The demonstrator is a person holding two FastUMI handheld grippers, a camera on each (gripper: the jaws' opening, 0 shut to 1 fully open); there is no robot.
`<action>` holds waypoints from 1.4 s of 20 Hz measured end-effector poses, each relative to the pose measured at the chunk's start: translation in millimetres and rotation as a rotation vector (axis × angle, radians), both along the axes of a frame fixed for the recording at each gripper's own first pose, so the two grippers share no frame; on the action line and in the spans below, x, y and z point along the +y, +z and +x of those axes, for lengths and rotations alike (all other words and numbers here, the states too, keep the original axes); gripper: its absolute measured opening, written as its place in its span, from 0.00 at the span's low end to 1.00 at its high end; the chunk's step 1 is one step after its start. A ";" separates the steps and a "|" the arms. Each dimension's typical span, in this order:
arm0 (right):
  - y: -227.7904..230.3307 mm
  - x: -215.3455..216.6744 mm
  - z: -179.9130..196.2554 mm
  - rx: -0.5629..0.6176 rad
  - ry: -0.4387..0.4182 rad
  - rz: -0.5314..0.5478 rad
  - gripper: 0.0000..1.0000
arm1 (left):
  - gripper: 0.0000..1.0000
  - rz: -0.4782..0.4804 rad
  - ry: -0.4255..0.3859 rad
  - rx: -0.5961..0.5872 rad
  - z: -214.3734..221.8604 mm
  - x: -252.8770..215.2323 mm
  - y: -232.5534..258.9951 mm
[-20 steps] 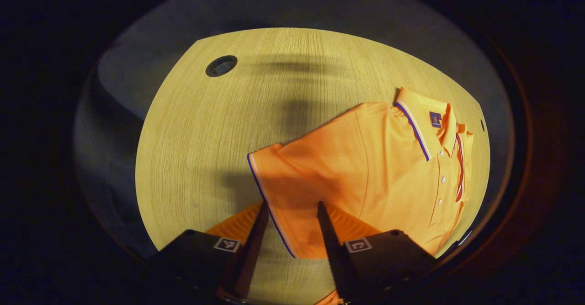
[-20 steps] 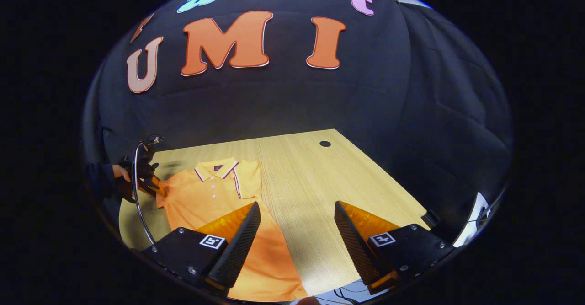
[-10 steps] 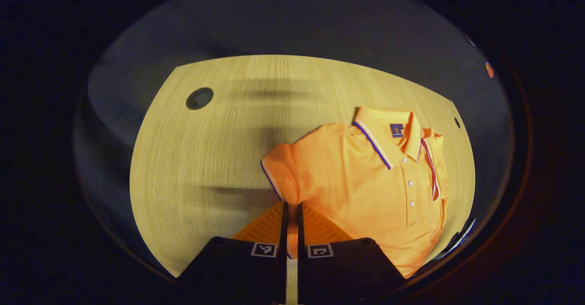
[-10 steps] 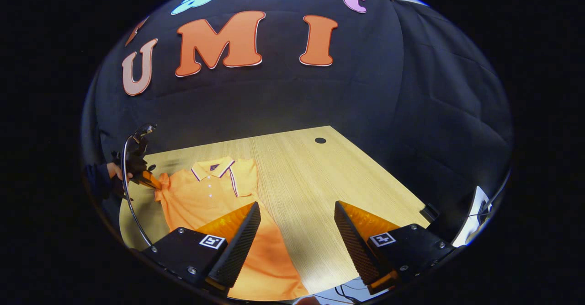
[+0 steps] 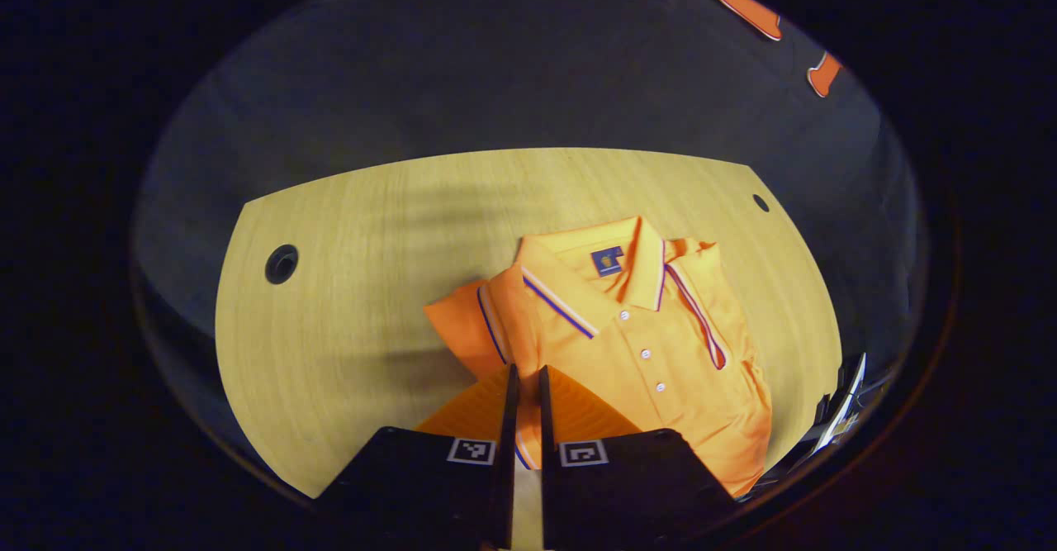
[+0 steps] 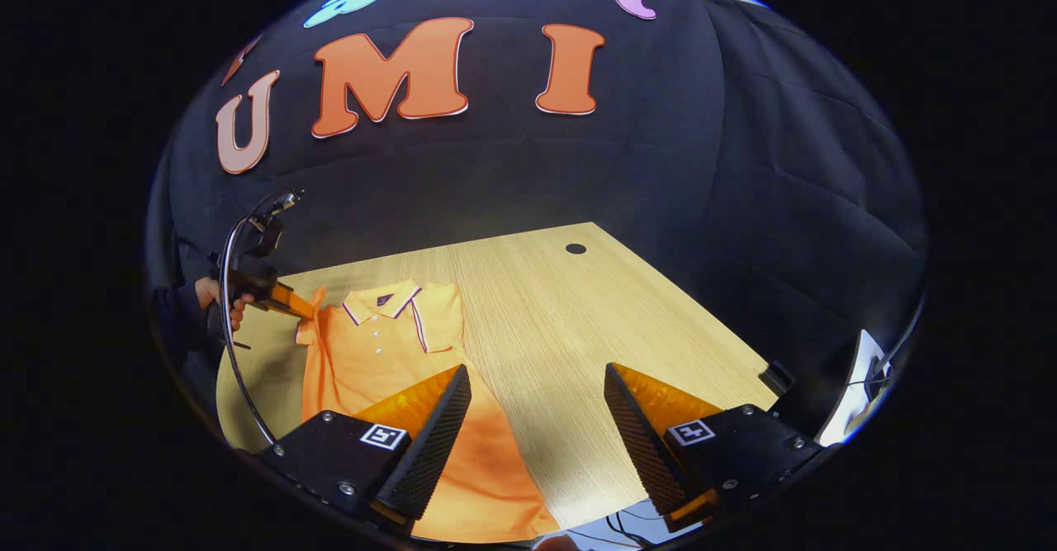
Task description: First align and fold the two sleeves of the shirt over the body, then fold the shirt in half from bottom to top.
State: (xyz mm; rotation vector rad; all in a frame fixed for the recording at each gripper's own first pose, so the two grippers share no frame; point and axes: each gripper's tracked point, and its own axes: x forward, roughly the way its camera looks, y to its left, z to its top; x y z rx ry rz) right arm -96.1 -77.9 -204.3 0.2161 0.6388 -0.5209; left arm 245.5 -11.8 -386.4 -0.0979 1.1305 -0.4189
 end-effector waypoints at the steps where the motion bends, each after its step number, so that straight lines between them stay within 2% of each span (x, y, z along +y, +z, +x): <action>1: -0.4 0.4 -2.7 -0.002 -0.004 0.004 0.99 | 0.19 -0.031 -0.018 0.002 -1.3 -12.2 4.8; 2: -0.4 -0.2 -3.6 -0.002 -0.010 0.005 0.99 | 0.22 -0.072 -0.037 0.001 -5.1 -24.3 7.4; 3: 0.2 -0.6 -5.2 -0.003 -0.014 0.004 0.99 | 0.41 -0.107 -0.048 0.001 -7.7 -32.6 11.7; 4: 0.3 -0.2 -7.5 -0.002 -0.019 0.002 0.99 | 0.48 -0.138 -0.056 0.003 -10.5 -40.2 16.4; 5: 0.5 -0.1 -7.6 -0.004 -0.021 0.002 0.99 | 0.64 -0.152 -0.060 -0.001 -13.1 -42.8 19.5; 7: 1.6 -0.6 -7.9 -0.011 -0.022 -0.008 0.99 | 0.84 -0.133 -0.071 -0.043 -15.7 -35.8 24.8; 9: 3.7 0.5 -5.1 -0.018 -0.018 -0.022 0.99 | 0.92 -0.108 -0.080 -0.099 -20.0 -29.9 33.7; 13: 13.3 0.8 12.5 -0.059 0.032 -0.068 0.99 | 0.93 -0.107 -0.046 -0.221 -36.8 -17.1 77.0; 17: 33.9 4.6 24.8 -0.135 0.117 -0.114 0.99 | 0.97 -0.134 0.061 -0.362 -59.0 -1.7 132.0; 22: 64.8 5.2 39.8 -0.270 0.248 -0.192 0.99 | 0.97 -0.099 0.183 -0.585 -103.6 23.0 202.9; 23: 66.9 4.4 40.6 -0.285 0.271 -0.202 0.99 | 0.94 -0.093 0.207 -0.626 -113.9 26.4 217.3; 24: 70.8 6.0 41.3 -0.303 0.296 -0.204 0.99 | 0.98 -0.080 0.232 -0.670 -124.9 29.6 232.5; 28: 78.2 12.6 38.7 -0.366 0.389 -0.192 1.00 | 0.98 -0.003 0.336 -0.818 -171.5 45.5 270.5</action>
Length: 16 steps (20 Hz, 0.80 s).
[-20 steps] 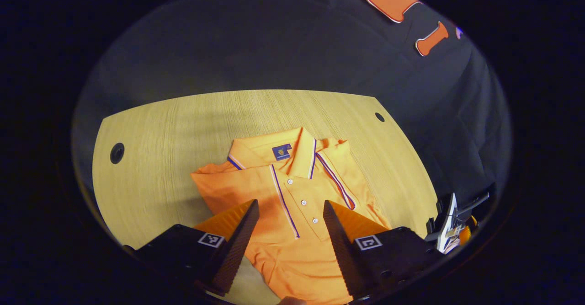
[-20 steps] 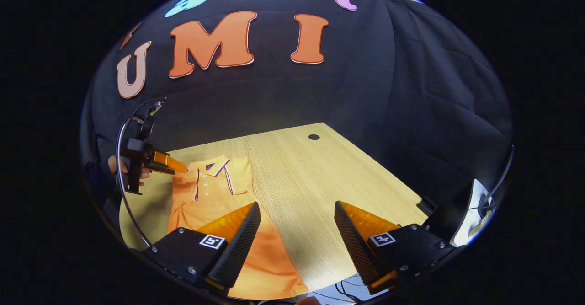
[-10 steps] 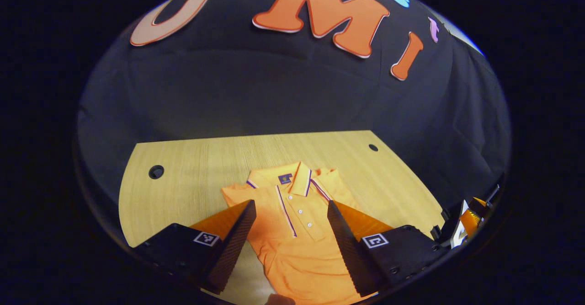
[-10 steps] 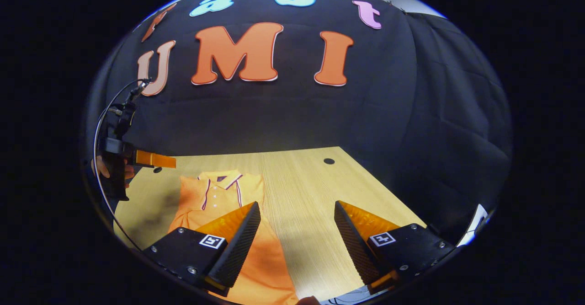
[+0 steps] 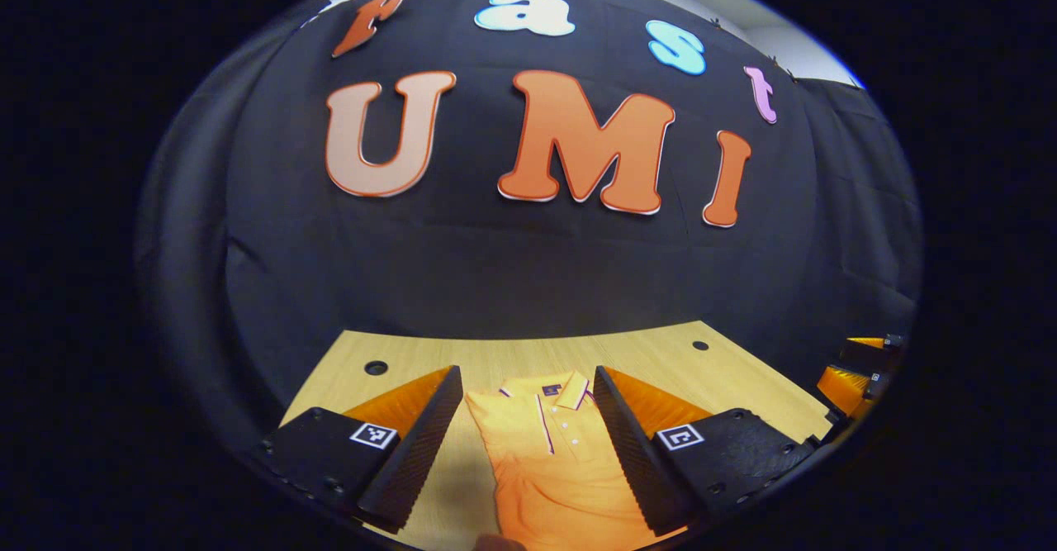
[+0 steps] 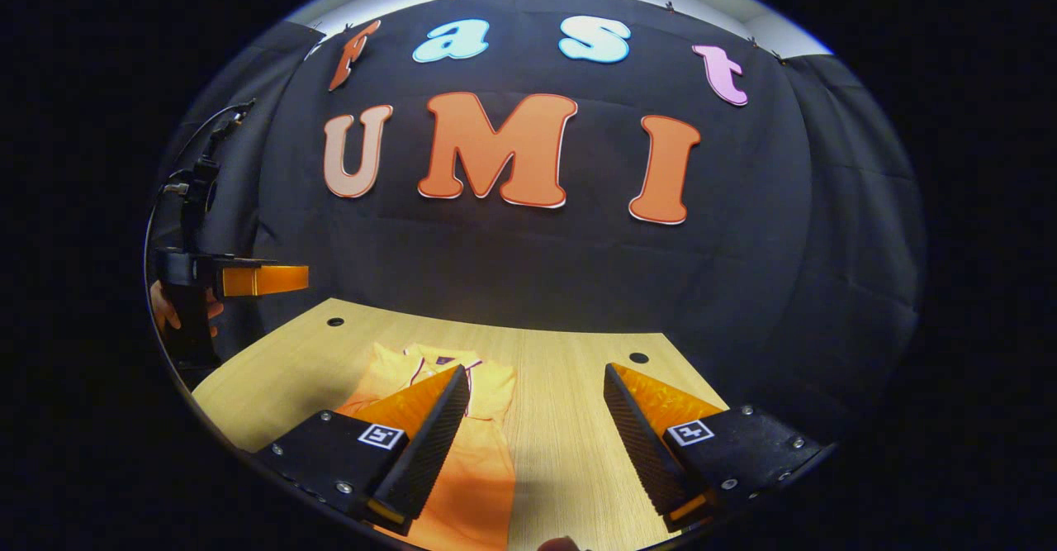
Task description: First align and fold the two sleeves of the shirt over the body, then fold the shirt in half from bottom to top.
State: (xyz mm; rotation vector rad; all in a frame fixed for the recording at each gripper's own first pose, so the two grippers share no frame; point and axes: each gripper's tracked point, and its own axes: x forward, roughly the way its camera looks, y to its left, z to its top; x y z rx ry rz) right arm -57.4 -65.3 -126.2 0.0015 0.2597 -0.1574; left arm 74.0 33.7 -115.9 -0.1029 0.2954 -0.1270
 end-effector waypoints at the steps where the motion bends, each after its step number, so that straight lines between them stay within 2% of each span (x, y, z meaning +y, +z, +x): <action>1: 0.4 1.4 -2.2 -0.008 0.025 -0.005 1.00 | 0.98 0.014 0.050 -0.038 -13.4 8.0 12.1; 4: 6.2 6.5 -11.7 -0.043 0.084 0.001 1.00 | 0.98 0.038 0.183 -0.165 -62.4 22.1 48.5; 7: 6.0 12.6 -20.4 -0.080 0.139 0.010 1.00 | 0.98 0.095 0.275 -0.198 -92.7 26.3 58.9; 10: -24.8 16.5 -34.8 -0.014 0.171 0.037 1.00 | 0.98 0.079 0.223 -0.080 -112.0 7.7 14.5; 14: -65.1 19.4 -51.7 0.089 0.177 0.062 1.00 | 0.97 0.149 0.193 0.029 -138.2 9.8 -30.6; 16: -87.4 25.2 -60.5 0.154 0.194 0.077 1.00 | 0.98 0.128 0.153 0.095 -143.6 2.9 -53.9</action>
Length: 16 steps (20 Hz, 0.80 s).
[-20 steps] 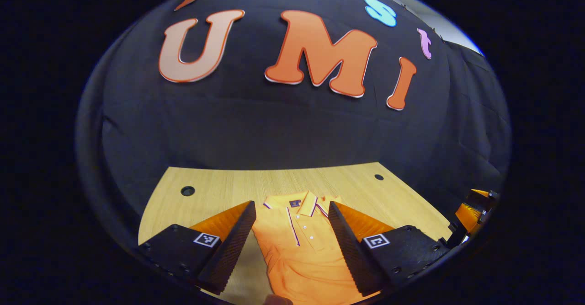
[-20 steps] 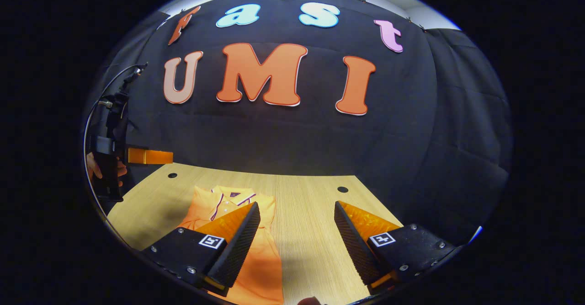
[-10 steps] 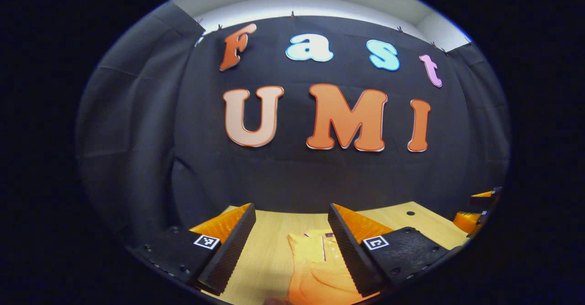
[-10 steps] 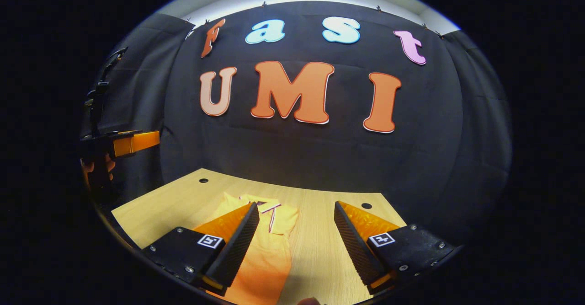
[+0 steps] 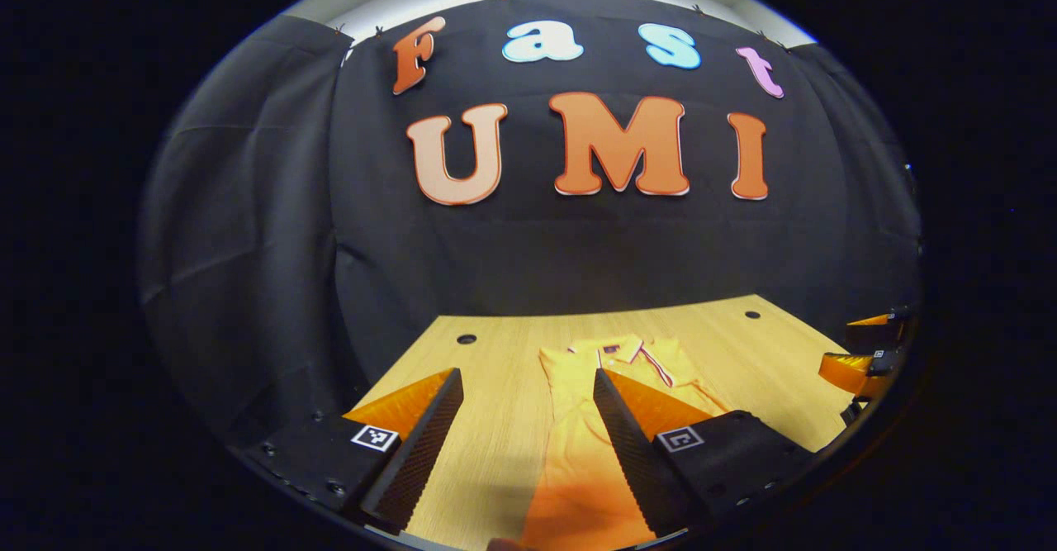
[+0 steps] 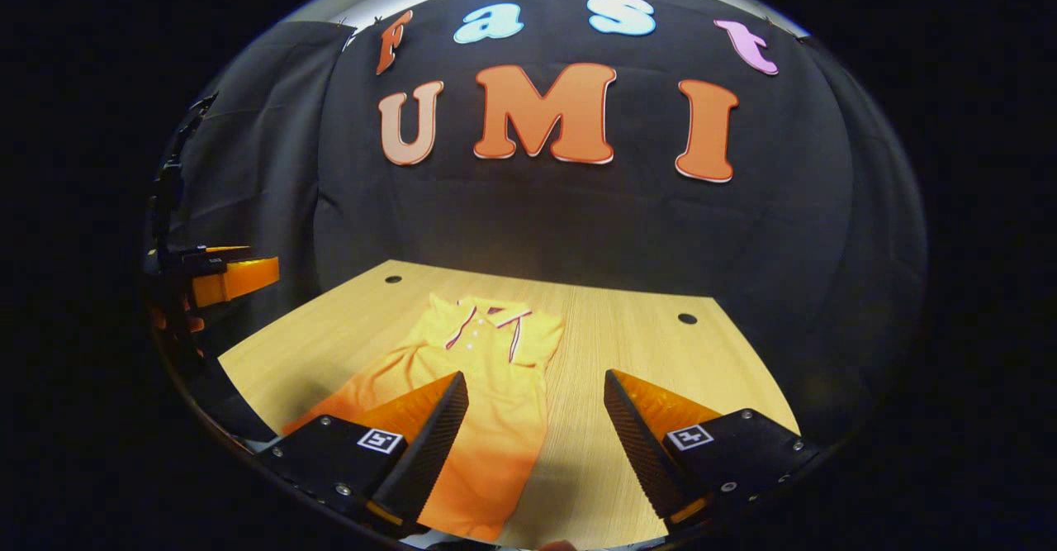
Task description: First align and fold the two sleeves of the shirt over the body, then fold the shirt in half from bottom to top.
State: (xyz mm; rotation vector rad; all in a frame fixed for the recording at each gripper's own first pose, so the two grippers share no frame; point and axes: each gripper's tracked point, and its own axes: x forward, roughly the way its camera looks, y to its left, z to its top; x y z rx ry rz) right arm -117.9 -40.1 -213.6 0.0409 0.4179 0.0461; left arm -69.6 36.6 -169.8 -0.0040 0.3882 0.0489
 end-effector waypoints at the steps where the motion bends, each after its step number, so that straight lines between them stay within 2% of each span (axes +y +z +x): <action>1: -12.6 2.7 -5.1 0.044 0.010 0.006 1.00 | 0.98 -0.011 -0.011 0.043 -5.2 -3.7 -14.3; 9: -111.8 23.1 -56.7 0.397 0.069 0.053 1.00 | 0.98 -0.052 -0.077 0.415 -65.3 -17.6 -135.2; 16: -160.0 36.4 -91.2 0.577 0.095 0.085 1.00 | 0.98 -0.057 -0.086 0.652 -106.1 -14.6 -211.2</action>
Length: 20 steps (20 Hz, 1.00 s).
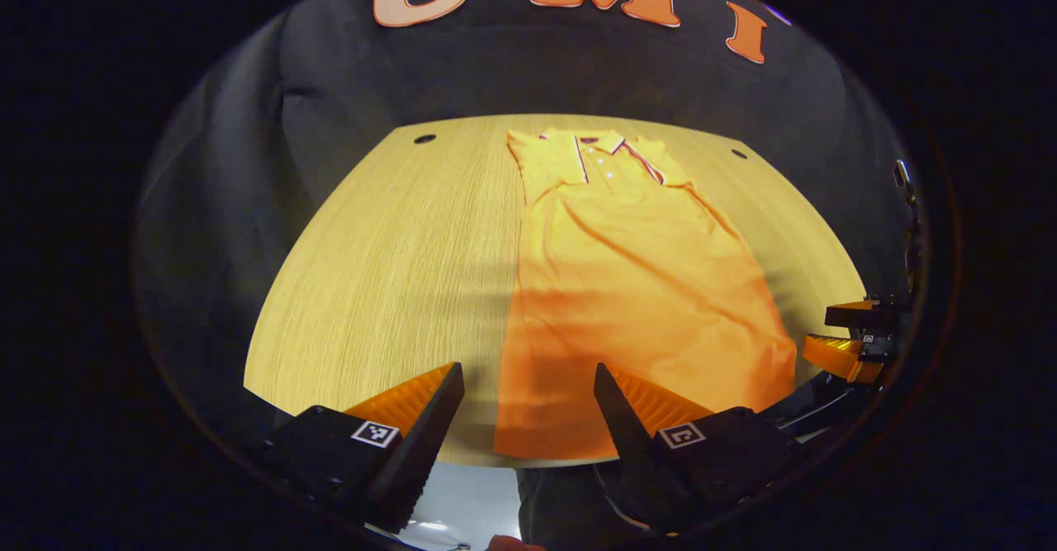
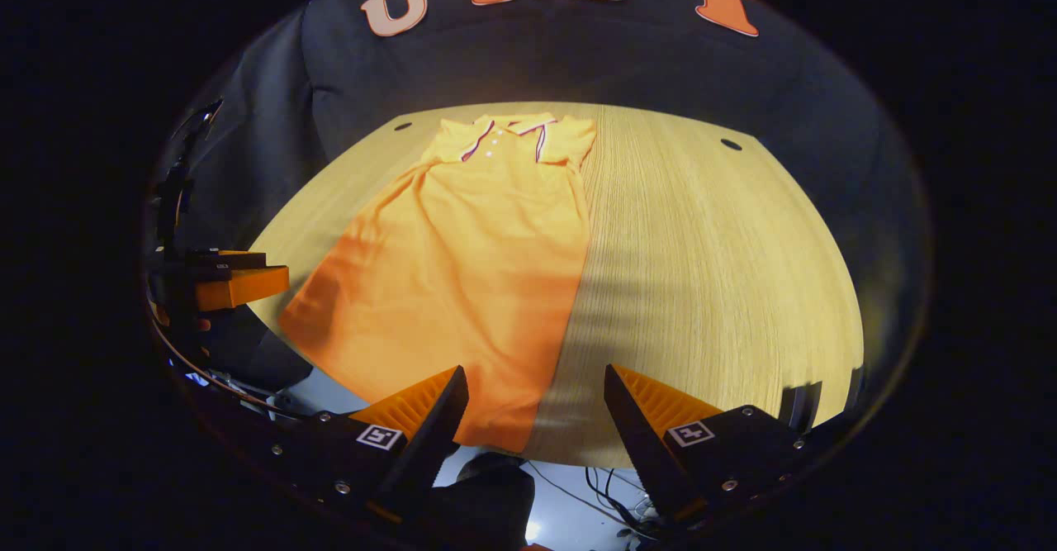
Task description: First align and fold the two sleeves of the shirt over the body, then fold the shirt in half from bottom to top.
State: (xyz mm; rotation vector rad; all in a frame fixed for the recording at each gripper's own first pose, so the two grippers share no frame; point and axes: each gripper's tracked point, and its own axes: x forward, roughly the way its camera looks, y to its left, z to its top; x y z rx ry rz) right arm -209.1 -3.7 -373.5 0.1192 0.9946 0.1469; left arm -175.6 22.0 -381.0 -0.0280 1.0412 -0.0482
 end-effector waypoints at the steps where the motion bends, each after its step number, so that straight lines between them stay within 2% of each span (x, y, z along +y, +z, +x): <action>1: -4.8 3.0 -2.9 0.025 -0.004 0.014 1.00 | 0.98 0.004 -0.004 0.030 -4.1 0.6 -7.6; 5: -18.8 8.4 -15.2 0.086 0.007 0.040 1.00 | 0.98 0.015 -0.026 0.124 -18.7 -3.6 -30.5; 10: -26.7 18.0 -30.1 0.160 0.027 0.064 0.99 | 0.98 -0.018 0.022 0.246 -35.8 -1.8 -53.2; 14: -36.9 23.3 -30.9 0.200 0.055 0.004 0.89 | 0.99 -0.005 -0.019 0.283 -32.3 -6.2 -55.4; 15: -39.6 20.2 -29.7 0.205 0.050 -0.025 0.86 | 0.96 -0.010 -0.014 0.282 -29.2 -7.5 -55.1; 16: -40.9 15.3 -25.3 0.197 0.028 -0.045 0.65 | 0.92 -0.010 -0.008 0.287 -29.0 -8.9 -55.1; 17: -38.9 13.5 -19.3 0.186 -0.017 -0.018 0.50 | 0.81 -0.016 -0.029 0.284 -25.9 -13.2 -52.5; 18: -39.9 17.9 -16.4 0.192 -0.025 0.031 0.18 | 0.76 -0.025 -0.047 0.277 -23.4 -19.0 -54.1; 20: -36.2 21.2 -18.3 0.212 -0.028 0.101 0.16 | 0.15 -0.032 -0.069 0.279 -20.2 -25.2 -54.2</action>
